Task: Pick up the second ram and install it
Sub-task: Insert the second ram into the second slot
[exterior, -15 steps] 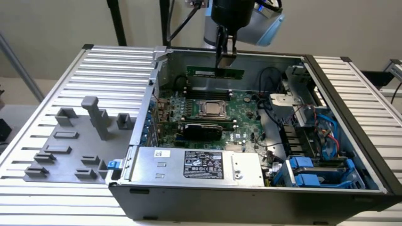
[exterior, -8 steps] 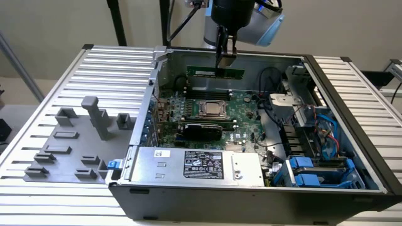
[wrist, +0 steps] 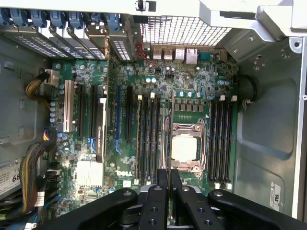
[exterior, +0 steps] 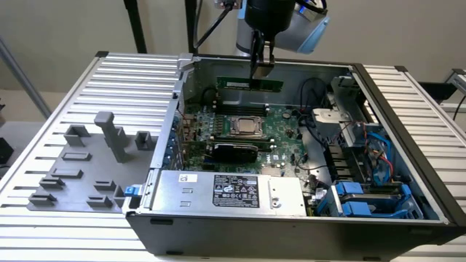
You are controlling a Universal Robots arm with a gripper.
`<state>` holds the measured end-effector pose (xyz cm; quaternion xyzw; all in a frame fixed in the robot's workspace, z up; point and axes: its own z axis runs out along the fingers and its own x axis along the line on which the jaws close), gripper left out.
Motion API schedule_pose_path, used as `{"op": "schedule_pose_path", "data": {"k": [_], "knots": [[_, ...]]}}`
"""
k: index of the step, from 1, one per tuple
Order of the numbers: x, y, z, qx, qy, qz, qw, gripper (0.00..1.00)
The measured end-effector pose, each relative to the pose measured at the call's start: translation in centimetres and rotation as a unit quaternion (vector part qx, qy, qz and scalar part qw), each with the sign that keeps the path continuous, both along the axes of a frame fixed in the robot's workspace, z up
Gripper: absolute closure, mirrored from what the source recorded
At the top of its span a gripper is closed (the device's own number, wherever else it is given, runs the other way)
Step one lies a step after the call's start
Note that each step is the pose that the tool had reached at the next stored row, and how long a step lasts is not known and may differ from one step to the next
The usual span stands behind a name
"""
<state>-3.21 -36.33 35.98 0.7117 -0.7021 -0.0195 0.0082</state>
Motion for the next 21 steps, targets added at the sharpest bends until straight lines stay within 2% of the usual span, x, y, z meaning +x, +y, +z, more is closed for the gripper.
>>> {"op": "schedule_pose_path", "data": {"k": [3,21], "knots": [[0.0,0.0,-0.49,-0.0001,-0.0036,0.0,1.0,0.86],[-0.2,-0.11,-3.77,-0.0001,-0.0039,0.0,1.0,0.86]]}}
